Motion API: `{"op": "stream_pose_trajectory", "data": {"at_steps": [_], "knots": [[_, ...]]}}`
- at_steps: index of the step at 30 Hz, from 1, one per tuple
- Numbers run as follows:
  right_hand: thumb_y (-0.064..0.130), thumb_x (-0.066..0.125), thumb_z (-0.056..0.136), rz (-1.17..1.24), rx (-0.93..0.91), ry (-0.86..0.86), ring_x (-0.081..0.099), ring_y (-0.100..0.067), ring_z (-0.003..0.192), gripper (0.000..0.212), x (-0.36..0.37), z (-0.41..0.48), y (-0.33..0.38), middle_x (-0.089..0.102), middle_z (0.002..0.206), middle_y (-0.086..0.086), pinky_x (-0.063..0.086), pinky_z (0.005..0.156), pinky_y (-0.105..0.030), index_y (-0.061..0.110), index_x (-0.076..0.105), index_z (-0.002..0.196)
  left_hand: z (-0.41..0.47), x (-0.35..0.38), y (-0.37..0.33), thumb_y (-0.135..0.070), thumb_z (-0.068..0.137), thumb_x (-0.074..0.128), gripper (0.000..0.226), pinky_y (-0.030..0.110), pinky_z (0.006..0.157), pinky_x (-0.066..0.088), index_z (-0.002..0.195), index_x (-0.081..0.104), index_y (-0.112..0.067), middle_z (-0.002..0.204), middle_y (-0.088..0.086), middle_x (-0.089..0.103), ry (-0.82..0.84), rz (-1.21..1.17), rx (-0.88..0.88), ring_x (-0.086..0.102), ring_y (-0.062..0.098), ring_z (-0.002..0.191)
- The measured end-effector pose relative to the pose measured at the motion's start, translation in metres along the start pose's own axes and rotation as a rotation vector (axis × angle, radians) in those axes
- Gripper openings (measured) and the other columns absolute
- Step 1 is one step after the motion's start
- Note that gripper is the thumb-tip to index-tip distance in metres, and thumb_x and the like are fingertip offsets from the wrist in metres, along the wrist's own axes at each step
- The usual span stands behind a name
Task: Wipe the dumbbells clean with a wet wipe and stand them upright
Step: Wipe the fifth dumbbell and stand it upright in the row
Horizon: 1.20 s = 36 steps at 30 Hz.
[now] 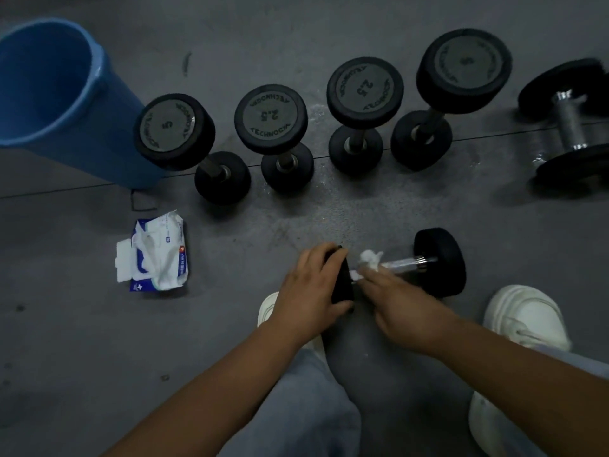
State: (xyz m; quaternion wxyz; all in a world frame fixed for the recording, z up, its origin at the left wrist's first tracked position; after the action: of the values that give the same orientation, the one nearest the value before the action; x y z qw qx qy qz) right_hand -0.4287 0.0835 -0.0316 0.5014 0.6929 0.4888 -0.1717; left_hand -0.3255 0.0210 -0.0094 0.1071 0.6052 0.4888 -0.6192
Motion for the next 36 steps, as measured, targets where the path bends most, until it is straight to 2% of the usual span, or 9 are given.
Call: {"op": "stream_pose_trajectory", "data": {"at_steps": [3, 6, 10, 15, 18, 22, 27, 29, 36], "knots": [[0.015, 0.058, 0.094, 0.307, 0.258, -0.276, 0.056, -0.018, 0.121, 0.024, -0.024, -0.006, -0.028, 0.064, 0.121, -0.002, 0.037, 0.102, -0.018, 0.019, 0.070, 0.114, -0.007, 0.020, 0.010, -0.050, 0.072, 0.080, 0.108, 0.040, 0.113, 0.035, 0.155, 0.016, -0.022, 0.160, -0.003, 0.010, 0.186, -0.058, -0.103, 0.025, 0.021, 0.143], [0.005, 0.057, 0.092, 0.422, 0.415, -0.346, 0.060, -0.017, 0.095, 0.019, -0.029, -0.015, -0.038, 0.057, 0.099, 0.001, 0.035, 0.074, 0.000, 0.012, 0.073, 0.099, -0.017, 0.027, 0.009, -0.049, 0.069, 0.083, 0.112, 0.039, 0.107, 0.042, 0.155, 0.017, -0.021, 0.158, -0.006, 0.011, 0.188, -0.126, -0.078, 0.041, 0.023, 0.134], [0.001, 0.048, 0.096, 0.367, 0.406, -0.428, 0.051, -0.007, 0.114, 0.035, -0.039, -0.026, -0.042, 0.052, 0.130, 0.000, 0.033, 0.096, -0.005, 0.011, 0.061, 0.126, -0.025, 0.033, 0.014, -0.046, 0.066, 0.086, 0.109, 0.035, 0.110, 0.039, 0.154, 0.025, -0.024, 0.158, -0.006, 0.020, 0.081, -0.198, -0.079, 0.041, 0.023, 0.135], [-0.003, 0.048, 0.082, 0.109, 0.357, -0.289, -0.001, -0.020, 0.151, 0.078, 0.002, -0.019, -0.025, 0.011, 0.163, -0.006, 0.004, 0.119, -0.024, 0.015, 0.022, 0.154, -0.011, 0.035, 0.028, -0.048, 0.068, 0.085, 0.108, 0.027, 0.109, 0.035, 0.155, 0.023, -0.030, 0.159, -0.012, 0.017, 0.123, -0.300, -0.088, 0.035, 0.012, 0.138], [0.002, 0.049, 0.080, 0.071, 0.087, -0.118, 0.007, -0.017, 0.150, 0.078, 0.006, 0.002, -0.003, 0.017, 0.162, 0.001, 0.018, 0.120, -0.029, 0.021, 0.027, 0.153, 0.008, 0.033, 0.046, -0.050, 0.073, 0.081, 0.103, 0.025, 0.112, 0.030, 0.155, 0.022, -0.033, 0.159, -0.014, 0.019, 0.220, -0.408, -0.137, 0.030, 0.004, 0.139], [0.000, 0.049, 0.082, 0.062, 0.331, -0.252, 0.009, -0.021, 0.150, 0.082, -0.028, 0.020, -0.043, 0.016, 0.161, -0.005, 0.026, 0.119, -0.038, 0.018, 0.018, 0.155, 0.023, -0.002, 0.051, -0.062, 0.084, 0.060, 0.074, 0.033, 0.103, 0.042, 0.146, 0.041, -0.027, 0.148, -0.007, 0.043, -0.089, -0.314, -0.160, 0.046, 0.014, 0.130], [0.000, 0.051, 0.080, -0.067, 0.138, -0.164, 0.017, -0.022, 0.148, 0.079, -0.042, 0.050, -0.030, 0.020, 0.161, -0.003, 0.032, 0.115, -0.037, 0.016, 0.026, 0.153, 0.038, 0.016, 0.030, -0.063, 0.063, 0.079, 0.128, 0.044, 0.113, 0.033, 0.157, 0.000, -0.023, 0.164, 0.000, -0.009, 0.081, -0.031, -0.114, 0.023, 0.027, 0.146], [0.002, 0.052, 0.079, -0.066, 0.310, -0.227, 0.019, -0.026, 0.146, 0.079, -0.059, 0.055, -0.052, 0.021, 0.159, -0.004, 0.035, 0.113, -0.040, 0.014, 0.025, 0.153, 0.059, 0.011, 0.043, -0.059, 0.058, 0.084, 0.134, 0.043, 0.115, 0.027, 0.156, 0.000, -0.024, 0.164, 0.002, -0.003, 0.088, 0.045, -0.122, 0.021, 0.027, 0.147], [0.004, 0.050, 0.082, -0.130, 0.229, -0.178, 0.023, -0.023, 0.144, 0.073, -0.086, 0.084, -0.061, 0.029, 0.155, -0.006, 0.026, 0.114, -0.032, 0.013, 0.029, 0.152, 0.116, -0.023, 0.070, -0.065, 0.055, 0.083, 0.125, 0.040, 0.115, 0.034, 0.154, 0.020, -0.020, 0.161, 0.000, 0.017, 0.135, -0.101, -0.101, 0.027, 0.021, 0.144]]}}
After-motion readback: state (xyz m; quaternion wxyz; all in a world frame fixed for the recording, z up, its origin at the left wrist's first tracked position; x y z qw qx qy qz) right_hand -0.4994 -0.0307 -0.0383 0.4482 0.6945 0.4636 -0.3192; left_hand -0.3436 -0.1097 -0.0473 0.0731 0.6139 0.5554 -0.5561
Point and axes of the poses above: each hand's wrist, its own z-axis towards the middle knuckle, its own x-axis out of the palm, y = z × x, the point moved 9 cm from there along z, towards the middle knuckle
